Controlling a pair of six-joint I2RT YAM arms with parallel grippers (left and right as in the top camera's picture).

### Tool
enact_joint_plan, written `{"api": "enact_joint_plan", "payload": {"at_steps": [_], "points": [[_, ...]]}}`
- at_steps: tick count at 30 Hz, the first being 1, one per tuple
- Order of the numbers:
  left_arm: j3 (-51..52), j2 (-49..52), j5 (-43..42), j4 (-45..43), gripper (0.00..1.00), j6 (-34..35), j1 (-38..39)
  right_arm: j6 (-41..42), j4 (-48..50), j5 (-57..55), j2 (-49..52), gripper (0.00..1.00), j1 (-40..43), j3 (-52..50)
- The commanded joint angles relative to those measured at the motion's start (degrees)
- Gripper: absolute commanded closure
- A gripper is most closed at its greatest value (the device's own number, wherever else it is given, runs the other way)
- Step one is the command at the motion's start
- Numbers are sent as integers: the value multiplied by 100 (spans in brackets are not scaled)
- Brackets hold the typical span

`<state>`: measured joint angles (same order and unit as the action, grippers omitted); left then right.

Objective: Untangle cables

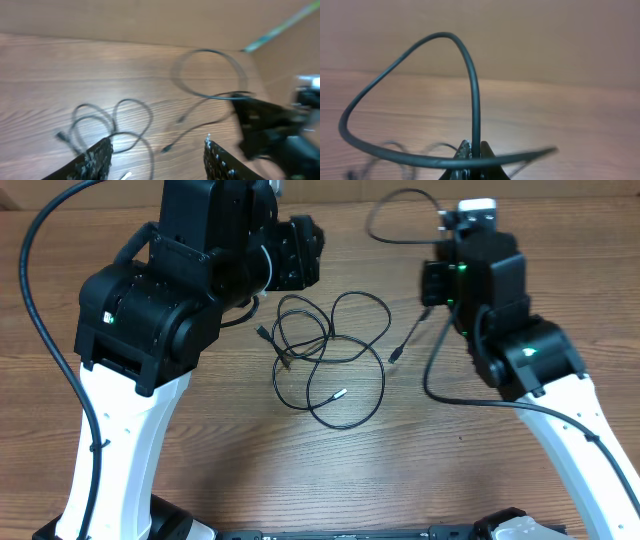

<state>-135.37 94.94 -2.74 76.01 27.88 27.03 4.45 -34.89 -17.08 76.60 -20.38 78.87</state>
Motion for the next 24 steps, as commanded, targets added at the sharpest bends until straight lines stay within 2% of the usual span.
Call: {"api": "enact_joint_plan", "payload": {"at_steps": [1, 4, 7, 10, 16, 20, 24], "points": [[-55, -94, 1040, 278, 41, -111, 20, 90, -382, -431, -138, 96, 579, 140], [-52, -85, 1703, 636, 40, -107, -7, 175, -723, -271, -138, 96, 1233, 144], [-48, -72, 2013, 960, 38, -87, -101, 155, -942, 140, -138, 96, 1937, 151], [-37, -7, 2118, 1204, 37, -87, -229, 155, -1049, 542, -131, 96, 2658, 151], [42, 214, 2144, 1521, 37, -96, -424, 157, -1209, 562, -74, 96, 3877, 149], [66, 422, 2208, 1589, 37, -114, -424, 164, -1224, 564, 74, 96, 4450, 144], [68, 706, 2280, 1770, 34, -109, -424, 326, -1314, 656, 328, 96, 4669, 144]]}}
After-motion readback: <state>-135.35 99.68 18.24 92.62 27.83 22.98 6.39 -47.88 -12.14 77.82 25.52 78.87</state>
